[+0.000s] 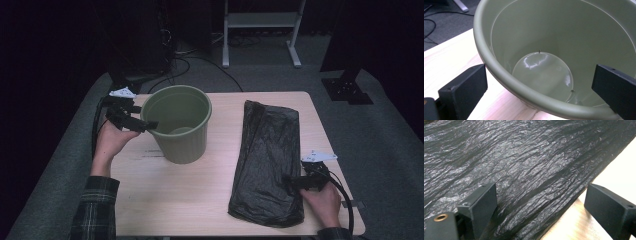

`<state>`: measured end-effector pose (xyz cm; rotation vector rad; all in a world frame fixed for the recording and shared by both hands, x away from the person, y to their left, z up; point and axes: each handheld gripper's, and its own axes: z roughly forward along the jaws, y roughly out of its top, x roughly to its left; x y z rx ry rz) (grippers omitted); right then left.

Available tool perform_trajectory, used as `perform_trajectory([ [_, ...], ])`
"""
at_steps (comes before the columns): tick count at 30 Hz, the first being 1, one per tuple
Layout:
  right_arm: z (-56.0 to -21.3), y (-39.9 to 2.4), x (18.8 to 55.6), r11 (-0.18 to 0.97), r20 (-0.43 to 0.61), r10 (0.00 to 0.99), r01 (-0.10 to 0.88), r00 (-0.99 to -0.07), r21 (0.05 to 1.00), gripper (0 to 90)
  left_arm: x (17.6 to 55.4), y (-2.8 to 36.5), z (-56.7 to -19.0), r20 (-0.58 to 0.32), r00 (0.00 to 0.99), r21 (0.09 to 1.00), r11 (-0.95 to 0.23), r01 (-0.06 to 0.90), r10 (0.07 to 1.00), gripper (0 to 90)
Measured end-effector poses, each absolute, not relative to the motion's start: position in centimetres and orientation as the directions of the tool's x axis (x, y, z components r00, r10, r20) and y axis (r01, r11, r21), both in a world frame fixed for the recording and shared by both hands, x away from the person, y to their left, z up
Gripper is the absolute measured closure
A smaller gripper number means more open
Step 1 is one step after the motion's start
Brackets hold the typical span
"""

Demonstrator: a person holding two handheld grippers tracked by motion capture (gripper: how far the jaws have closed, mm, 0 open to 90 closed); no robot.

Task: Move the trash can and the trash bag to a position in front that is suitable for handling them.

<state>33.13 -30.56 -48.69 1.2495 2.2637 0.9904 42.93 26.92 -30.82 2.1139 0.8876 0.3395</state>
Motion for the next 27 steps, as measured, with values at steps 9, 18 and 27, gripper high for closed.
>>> perform_trajectory([
  [9, -48.7, -30.6, 33.1, 0.36, 0.013, 0.842, 0.581, -0.539, 0.73, 9.4, 41.7, 25.2, -31.1, -0.072, 0.767, 0.772, -0.451, 0.448, 0.638, 0.0],
  [18, -48.7, -30.6, 33.1, 0.361, 0.013, 0.842, 0.581, -0.539, 0.73, 9.3, 39.9, 22.9, -31.2, -0.079, 0.818, 0.778, -0.478, 0.407, 0.569, 0.0],
  [27, -48.7, -30.6, 33.2, 0.362, 0.011, 0.842, 0.579, -0.539, 0.73, 9.3, 38.2, 21.1, -31.2, -0.077, 0.852, 0.777, -0.504, 0.377, 0.518, 0.0],
])
